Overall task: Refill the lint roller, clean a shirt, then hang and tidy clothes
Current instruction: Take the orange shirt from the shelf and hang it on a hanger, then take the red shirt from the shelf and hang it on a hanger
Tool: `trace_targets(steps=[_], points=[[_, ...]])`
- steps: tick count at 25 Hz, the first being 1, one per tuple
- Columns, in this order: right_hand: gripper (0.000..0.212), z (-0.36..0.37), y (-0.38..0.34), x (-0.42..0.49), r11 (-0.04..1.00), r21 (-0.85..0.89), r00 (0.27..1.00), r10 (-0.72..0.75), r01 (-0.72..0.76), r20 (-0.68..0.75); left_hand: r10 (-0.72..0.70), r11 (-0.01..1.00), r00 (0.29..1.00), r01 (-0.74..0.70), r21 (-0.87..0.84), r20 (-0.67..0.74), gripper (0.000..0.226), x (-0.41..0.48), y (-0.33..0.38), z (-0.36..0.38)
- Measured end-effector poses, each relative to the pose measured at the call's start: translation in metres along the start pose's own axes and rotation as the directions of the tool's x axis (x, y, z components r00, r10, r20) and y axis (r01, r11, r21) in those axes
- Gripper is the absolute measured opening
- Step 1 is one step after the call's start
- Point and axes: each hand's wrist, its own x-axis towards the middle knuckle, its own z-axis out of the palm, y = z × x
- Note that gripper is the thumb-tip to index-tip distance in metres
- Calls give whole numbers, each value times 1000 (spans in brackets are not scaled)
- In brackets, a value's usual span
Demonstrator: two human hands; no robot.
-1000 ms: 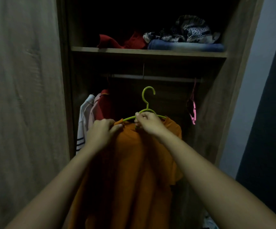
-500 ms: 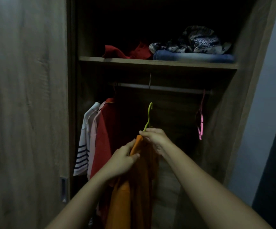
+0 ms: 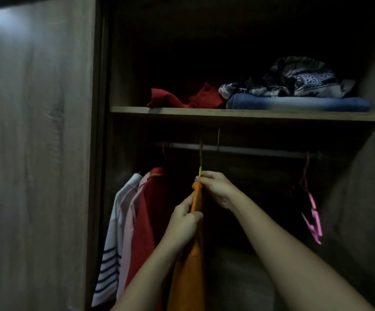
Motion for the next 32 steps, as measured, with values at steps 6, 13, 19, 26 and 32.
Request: trace_targets(steps=[6, 13, 19, 26, 32], points=[[18, -2, -14, 65, 1000, -13, 999, 1, -1, -41, -13, 999, 999, 11, -45, -45, 60, 74, -10, -19], [27, 5, 9, 103, 979, -199, 999, 37, -44, -39, -76, 996, 996, 73, -53, -51, 62, 103, -49, -27], [33, 8, 18, 100, 970, -232, 995, 57, -74, -77, -128, 988, 991, 130, 84, -29, 68, 96, -58, -29], [31, 16, -11, 64, 776, -629, 969, -188, 46, -161, 61, 740, 995, 4, 673, -74, 76, 73, -14, -36], [16, 25, -73, 16, 330, -842, 607, -794, 427, -3, 628, 656, 712, -267, 706, -314, 41, 75, 83, -70]])
